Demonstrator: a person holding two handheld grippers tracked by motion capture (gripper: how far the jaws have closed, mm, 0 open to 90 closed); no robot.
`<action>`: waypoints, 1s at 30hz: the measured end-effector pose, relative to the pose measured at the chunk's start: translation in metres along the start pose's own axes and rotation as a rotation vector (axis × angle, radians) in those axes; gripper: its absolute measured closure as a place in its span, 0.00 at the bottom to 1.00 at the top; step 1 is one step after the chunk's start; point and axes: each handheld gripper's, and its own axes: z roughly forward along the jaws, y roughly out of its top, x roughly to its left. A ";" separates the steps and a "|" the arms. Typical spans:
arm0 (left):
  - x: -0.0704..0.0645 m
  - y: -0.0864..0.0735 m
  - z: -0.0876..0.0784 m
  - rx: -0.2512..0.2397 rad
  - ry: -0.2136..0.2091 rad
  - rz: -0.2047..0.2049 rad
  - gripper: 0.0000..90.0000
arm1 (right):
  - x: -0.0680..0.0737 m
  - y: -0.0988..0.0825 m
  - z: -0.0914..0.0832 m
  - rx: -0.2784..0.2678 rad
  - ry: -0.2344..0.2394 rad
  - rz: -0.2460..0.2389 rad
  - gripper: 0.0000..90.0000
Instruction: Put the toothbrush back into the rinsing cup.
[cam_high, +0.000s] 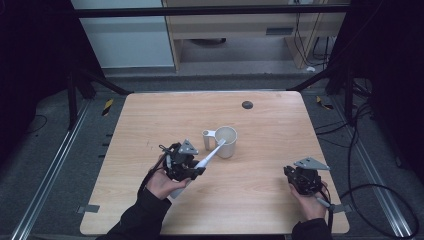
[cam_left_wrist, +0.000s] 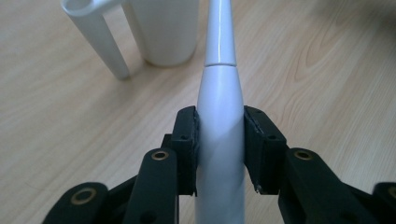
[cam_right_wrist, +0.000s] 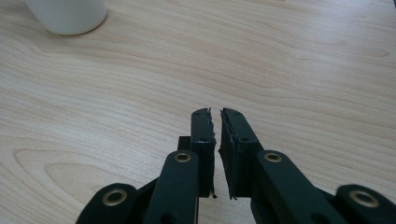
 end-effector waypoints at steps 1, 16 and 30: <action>0.001 0.002 -0.003 -0.024 0.007 -0.003 0.74 | 0.000 0.000 0.000 0.000 0.000 0.000 0.93; 0.015 0.045 -0.022 -0.224 0.080 -0.037 0.74 | 0.000 0.000 0.000 -0.013 -0.006 -0.001 0.91; 0.019 0.094 -0.015 -0.402 0.126 -0.051 0.74 | -0.001 -0.001 0.000 -0.019 -0.011 -0.003 0.90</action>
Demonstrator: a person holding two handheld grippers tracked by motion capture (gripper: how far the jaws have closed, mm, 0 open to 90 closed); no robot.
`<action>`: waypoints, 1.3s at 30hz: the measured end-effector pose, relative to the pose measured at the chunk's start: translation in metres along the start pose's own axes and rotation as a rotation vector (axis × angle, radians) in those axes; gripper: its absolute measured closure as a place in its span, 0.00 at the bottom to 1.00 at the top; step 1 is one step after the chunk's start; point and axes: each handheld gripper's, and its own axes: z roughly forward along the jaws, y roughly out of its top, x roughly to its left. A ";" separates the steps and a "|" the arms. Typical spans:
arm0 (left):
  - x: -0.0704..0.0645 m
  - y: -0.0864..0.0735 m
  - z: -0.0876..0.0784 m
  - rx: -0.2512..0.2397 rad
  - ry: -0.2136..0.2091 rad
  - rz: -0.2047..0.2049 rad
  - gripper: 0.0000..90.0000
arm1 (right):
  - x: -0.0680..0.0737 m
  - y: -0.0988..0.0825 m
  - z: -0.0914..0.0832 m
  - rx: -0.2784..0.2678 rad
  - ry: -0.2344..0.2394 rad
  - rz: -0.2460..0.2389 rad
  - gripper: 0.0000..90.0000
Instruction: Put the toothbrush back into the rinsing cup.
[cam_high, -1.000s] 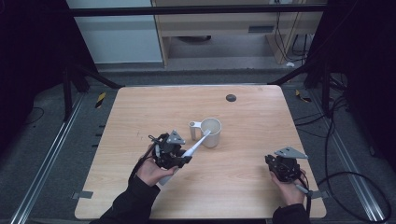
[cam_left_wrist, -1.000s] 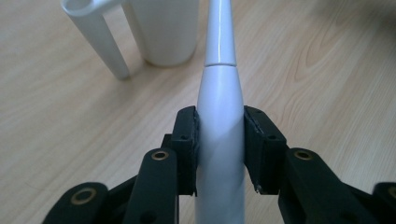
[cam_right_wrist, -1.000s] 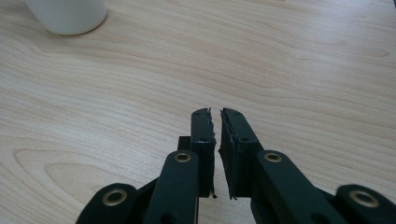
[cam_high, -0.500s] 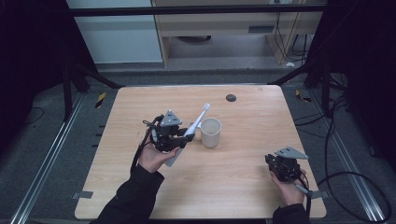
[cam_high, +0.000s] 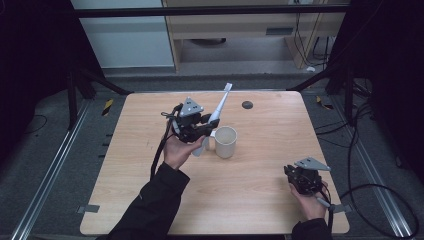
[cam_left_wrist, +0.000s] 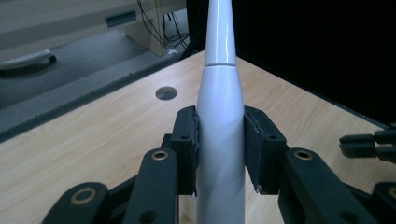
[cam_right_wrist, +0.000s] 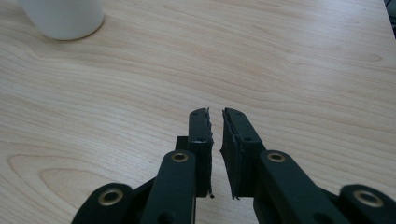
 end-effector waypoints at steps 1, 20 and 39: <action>0.000 0.002 0.002 -0.010 0.003 -0.003 0.74 | 0.000 0.000 0.000 -0.002 -0.001 0.000 0.90; 0.006 0.018 0.050 -0.092 0.026 -0.047 0.74 | 0.001 0.001 0.002 -0.002 0.008 0.007 0.98; 0.009 0.015 0.089 -0.131 0.044 -0.084 0.74 | 0.001 0.000 0.003 0.001 0.013 0.005 1.00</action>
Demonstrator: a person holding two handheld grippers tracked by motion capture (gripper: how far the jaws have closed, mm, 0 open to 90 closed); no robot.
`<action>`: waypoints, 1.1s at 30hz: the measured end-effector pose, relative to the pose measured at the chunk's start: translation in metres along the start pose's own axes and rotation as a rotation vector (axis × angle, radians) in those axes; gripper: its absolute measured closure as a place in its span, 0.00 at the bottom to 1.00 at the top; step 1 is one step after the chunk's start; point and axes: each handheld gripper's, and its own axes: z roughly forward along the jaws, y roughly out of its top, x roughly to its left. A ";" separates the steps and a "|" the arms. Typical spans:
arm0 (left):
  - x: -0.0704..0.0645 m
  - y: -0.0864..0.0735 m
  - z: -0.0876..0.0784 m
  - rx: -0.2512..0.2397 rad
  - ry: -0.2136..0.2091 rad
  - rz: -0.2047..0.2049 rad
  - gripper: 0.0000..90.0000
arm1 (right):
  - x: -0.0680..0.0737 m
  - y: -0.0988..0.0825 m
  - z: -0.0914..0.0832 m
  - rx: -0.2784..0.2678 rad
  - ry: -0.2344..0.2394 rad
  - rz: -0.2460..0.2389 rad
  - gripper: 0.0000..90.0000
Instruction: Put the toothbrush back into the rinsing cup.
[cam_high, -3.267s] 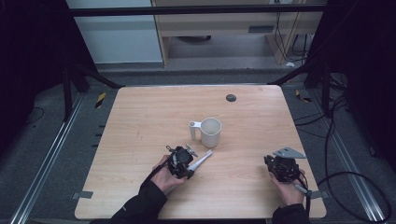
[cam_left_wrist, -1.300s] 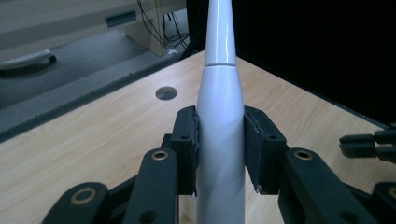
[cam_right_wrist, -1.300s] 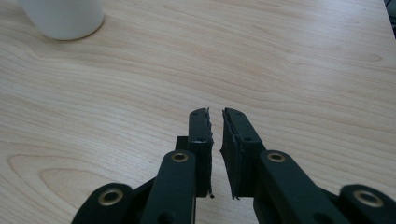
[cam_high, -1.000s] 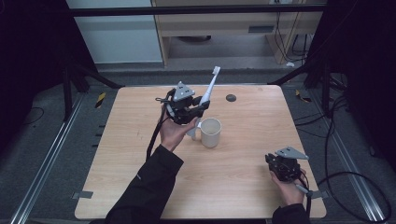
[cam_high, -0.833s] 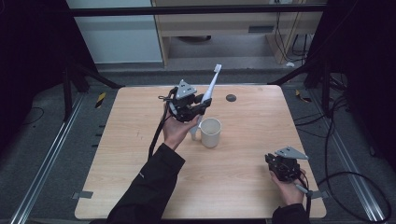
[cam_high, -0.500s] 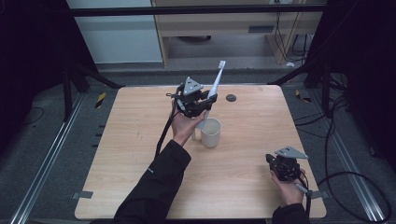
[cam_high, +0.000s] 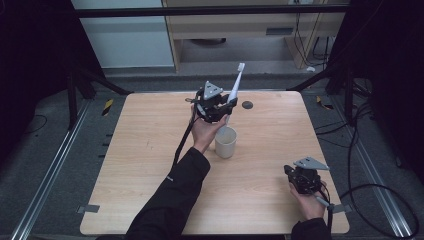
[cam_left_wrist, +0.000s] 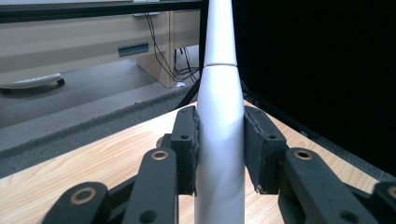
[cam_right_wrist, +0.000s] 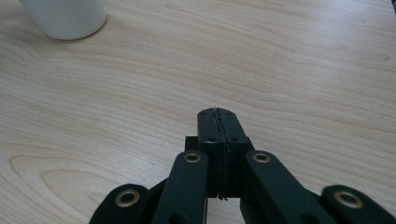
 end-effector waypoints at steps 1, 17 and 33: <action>0.000 -0.002 0.002 0.003 0.002 -0.001 0.74 | 0.000 0.000 0.000 0.001 0.001 -0.001 1.00; 0.000 -0.037 0.025 0.071 0.006 0.007 0.74 | 0.001 -0.001 0.001 0.000 0.002 -0.009 0.99; 0.001 -0.069 0.024 0.148 0.003 0.016 0.74 | 0.001 -0.001 0.001 0.001 0.001 -0.013 0.98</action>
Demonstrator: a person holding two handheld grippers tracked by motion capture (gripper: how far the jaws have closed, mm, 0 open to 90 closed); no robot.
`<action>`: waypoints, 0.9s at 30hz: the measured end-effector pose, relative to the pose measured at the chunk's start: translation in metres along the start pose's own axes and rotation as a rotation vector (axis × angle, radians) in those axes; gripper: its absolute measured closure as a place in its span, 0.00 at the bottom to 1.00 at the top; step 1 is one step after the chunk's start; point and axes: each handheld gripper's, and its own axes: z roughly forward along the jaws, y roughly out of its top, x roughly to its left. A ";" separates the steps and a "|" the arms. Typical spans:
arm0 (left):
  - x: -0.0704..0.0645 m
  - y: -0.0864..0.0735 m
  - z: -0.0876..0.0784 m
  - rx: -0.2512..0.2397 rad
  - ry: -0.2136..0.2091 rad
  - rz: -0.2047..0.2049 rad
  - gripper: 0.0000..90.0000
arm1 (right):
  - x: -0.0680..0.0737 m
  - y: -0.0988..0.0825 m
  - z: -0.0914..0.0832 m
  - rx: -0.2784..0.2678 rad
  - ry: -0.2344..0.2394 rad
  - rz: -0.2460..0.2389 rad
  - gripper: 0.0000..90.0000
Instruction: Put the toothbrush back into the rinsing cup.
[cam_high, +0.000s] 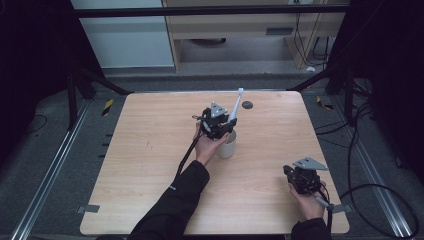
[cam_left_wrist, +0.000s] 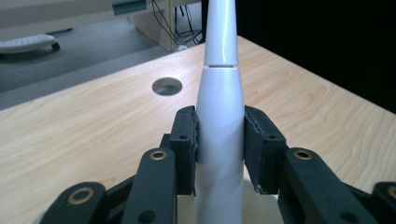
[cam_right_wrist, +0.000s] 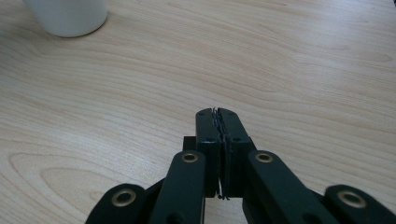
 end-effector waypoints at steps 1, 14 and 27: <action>0.000 -0.002 0.000 0.008 0.000 0.002 0.74 | 0.000 0.000 0.000 0.001 -0.001 0.000 0.97; 0.001 -0.012 -0.003 0.041 -0.007 0.023 0.73 | 0.001 0.000 0.000 0.006 -0.001 -0.001 0.96; 0.001 -0.010 -0.053 0.046 -0.021 0.077 0.52 | -0.002 -0.001 -0.005 -0.010 -0.015 0.009 0.95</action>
